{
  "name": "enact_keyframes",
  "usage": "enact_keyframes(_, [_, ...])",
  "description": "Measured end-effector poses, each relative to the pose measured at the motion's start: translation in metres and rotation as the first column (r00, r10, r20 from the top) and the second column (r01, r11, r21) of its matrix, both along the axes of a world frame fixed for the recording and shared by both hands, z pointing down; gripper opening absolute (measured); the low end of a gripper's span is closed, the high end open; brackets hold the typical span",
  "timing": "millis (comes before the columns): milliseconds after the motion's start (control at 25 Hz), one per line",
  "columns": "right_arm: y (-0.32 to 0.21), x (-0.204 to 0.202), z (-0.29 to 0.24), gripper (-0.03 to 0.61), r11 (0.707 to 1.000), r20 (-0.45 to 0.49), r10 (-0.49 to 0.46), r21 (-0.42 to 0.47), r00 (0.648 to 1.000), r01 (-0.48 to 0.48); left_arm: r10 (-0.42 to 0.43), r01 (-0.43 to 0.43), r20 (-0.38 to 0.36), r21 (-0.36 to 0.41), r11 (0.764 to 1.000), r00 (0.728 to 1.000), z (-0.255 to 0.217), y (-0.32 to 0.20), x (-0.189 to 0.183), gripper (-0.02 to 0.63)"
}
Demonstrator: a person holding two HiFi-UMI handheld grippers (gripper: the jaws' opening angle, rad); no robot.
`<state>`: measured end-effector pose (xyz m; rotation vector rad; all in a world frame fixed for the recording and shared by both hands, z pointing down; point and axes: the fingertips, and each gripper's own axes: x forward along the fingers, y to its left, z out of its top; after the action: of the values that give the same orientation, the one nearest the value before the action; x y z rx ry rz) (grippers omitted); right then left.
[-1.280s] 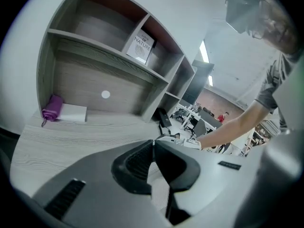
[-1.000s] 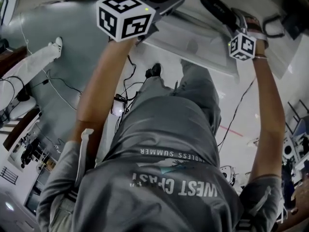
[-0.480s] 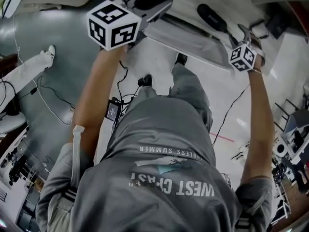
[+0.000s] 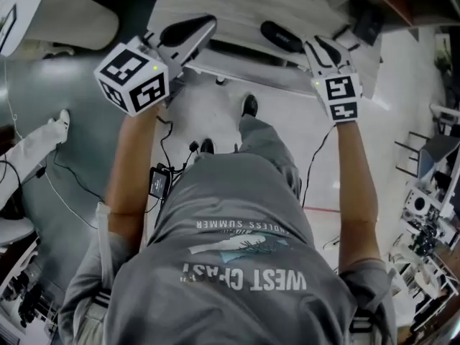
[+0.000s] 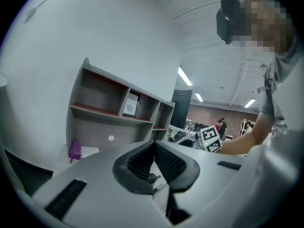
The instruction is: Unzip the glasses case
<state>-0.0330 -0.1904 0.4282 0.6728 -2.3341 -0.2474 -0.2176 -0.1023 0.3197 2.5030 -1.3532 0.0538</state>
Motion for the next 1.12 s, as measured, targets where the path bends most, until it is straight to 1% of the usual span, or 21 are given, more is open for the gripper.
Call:
enact_keyframes(40, [0.011, -0.006, -0.02, 0.073, 1.0, 0.079, 0.015, -0.015, 0.997, -0.014, -0.001, 0.001, -0.001, 0.019, 1.0, 1.0, -0.007, 0.004, 0.001, 0.003])
enact_keyframes(120, [0.034, -0.018, -0.058, 0.026, 0.998, 0.233, 0.037, -0.051, 0.972, -0.026, -0.007, 0.007, 0.002, 0.056, 0.998, 1.0, -0.021, 0.015, 0.0, 0.002])
enact_keyframes(160, [0.048, -0.023, -0.077, 0.013, 0.997, 0.307, 0.046, -0.077, 0.951, -0.023, -0.013, 0.013, 0.01, 0.078, 0.997, 1.0, -0.028, 0.021, 0.0, 0.002])
enact_keyframes(240, [0.077, -0.029, -0.112, 0.011, 0.991, 0.44, 0.061, -0.137, 0.896, 0.0, -0.028, 0.022, 0.043, 0.139, 0.99, 0.999, -0.045, 0.037, 0.0, 0.0])
enact_keyframes(320, [0.105, -0.031, -0.143, 0.009, 0.982, 0.538, 0.07, -0.187, 0.84, 0.038, -0.045, 0.024, 0.098, 0.211, 0.977, 0.994, -0.063, 0.054, 0.002, 0.0])
enact_keyframes(360, [0.118, -0.031, -0.157, 0.008, 0.978, 0.567, 0.07, -0.199, 0.821, 0.054, -0.054, 0.021, 0.129, 0.244, 0.969, 0.99, -0.072, 0.063, 0.004, 0.0])
enact_keyframes(400, [0.13, -0.03, -0.168, 0.008, 0.977, 0.585, 0.066, -0.202, 0.809, 0.066, -0.063, 0.017, 0.158, 0.274, 0.962, 0.985, -0.079, 0.072, 0.006, 0.0])
enact_keyframes(480, [0.151, -0.029, -0.186, 0.008, 0.979, 0.601, 0.054, -0.191, 0.798, 0.078, -0.072, 0.004, 0.202, 0.317, 0.948, 0.977, -0.091, 0.089, 0.01, 0.0])
enact_keyframes(560, [0.168, -0.029, -0.197, 0.006, 0.981, 0.608, 0.044, -0.175, 0.792, 0.08, -0.066, -0.013, 0.216, 0.343, 0.939, 0.974, -0.1, 0.106, 0.013, 0.0])
enact_keyframes(720, [0.193, -0.029, -0.205, 0.007, 0.985, 0.617, 0.042, -0.156, 0.786, 0.07, -0.045, -0.034, 0.203, 0.367, 0.93, 0.978, -0.108, 0.132, 0.017, 0.0])
enact_keyframes(960, [0.206, -0.021, -0.202, 0.006, 0.986, 0.623, 0.059, -0.159, 0.78, 0.052, -0.022, -0.048, 0.188, 0.361, 0.931, 0.982, -0.101, 0.143, 0.023, 0.0])
enact_keyframes(1120, [0.213, -0.017, -0.2, 0.007, 0.986, 0.629, 0.071, -0.164, 0.774, 0.042, -0.011, -0.061, 0.192, 0.362, 0.93, 0.981, -0.098, 0.15, 0.024, 0.0])
